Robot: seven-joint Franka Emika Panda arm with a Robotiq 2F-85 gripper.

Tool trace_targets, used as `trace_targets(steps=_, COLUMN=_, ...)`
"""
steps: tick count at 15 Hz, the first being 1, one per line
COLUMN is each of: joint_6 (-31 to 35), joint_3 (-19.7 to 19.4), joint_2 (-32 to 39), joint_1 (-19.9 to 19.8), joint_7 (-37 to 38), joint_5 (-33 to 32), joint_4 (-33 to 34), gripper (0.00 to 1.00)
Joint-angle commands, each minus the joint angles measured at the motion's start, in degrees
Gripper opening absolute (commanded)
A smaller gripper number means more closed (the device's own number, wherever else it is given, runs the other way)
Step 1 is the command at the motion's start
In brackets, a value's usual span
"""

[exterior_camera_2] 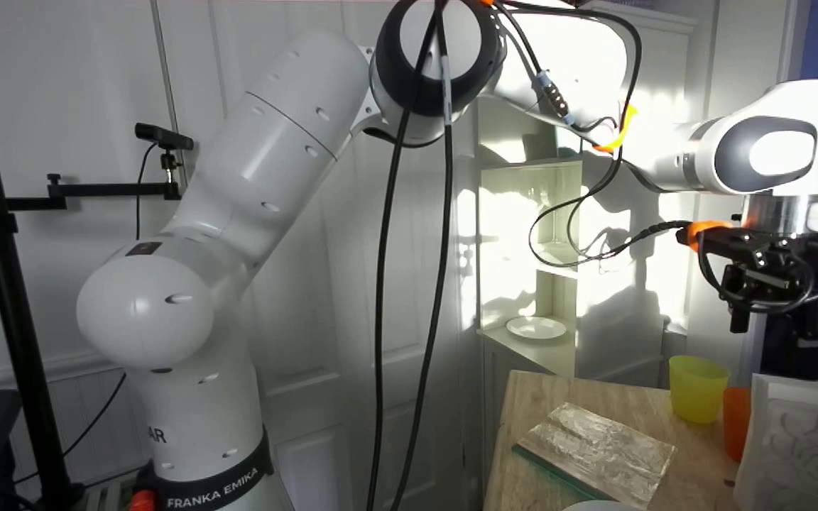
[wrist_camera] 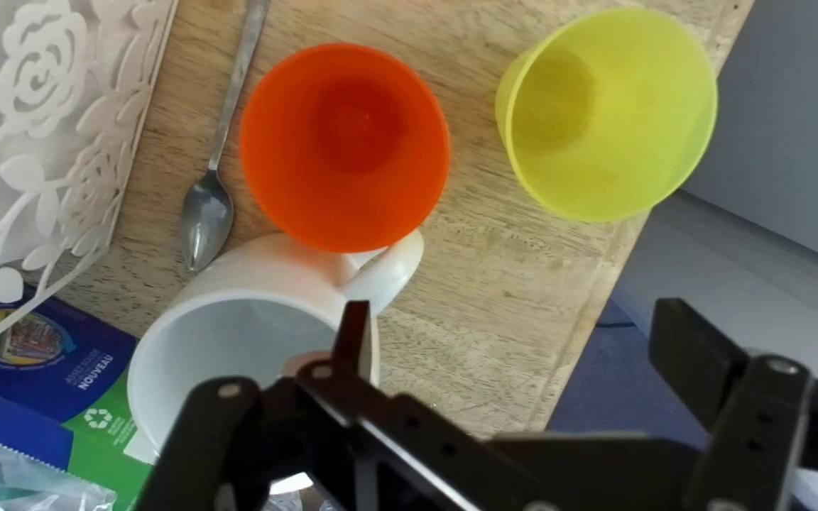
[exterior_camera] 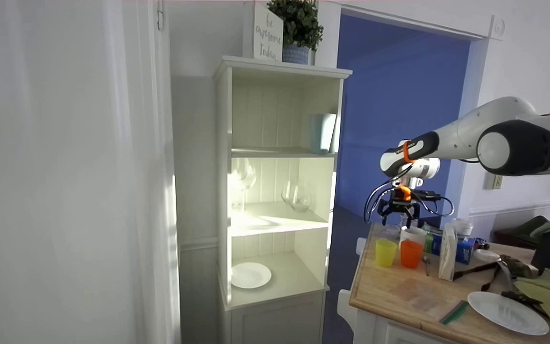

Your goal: Put the white cup on the white plate

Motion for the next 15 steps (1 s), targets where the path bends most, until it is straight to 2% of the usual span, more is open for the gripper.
trace_targets(steps=1, joint_6=1.38, joint_3=-0.14, joint_2=3.64, joint_1=-0.66, joint_7=2.38, joint_5=-0.26, joint_4=4.0, gripper=1.0)
trace_targets(steps=7, joint_6=4.29, joint_3=-1.57, joint_2=7.11, joint_1=-0.22, joint_7=5.37, joint_5=-1.75, joint_4=6.62, gripper=1.0)
trace_targets(steps=14, joint_6=4.62, joint_3=-2.16, joint_2=9.88, joint_1=-0.75, joint_7=7.12, joint_5=-1.98, joint_4=9.97, gripper=1.0)
trace_targets(steps=15, joint_6=4.04, joint_3=-1.91, joint_2=10.56, joint_1=-0.94, joint_7=7.38, joint_5=-1.62, joint_4=10.75, gripper=0.96)
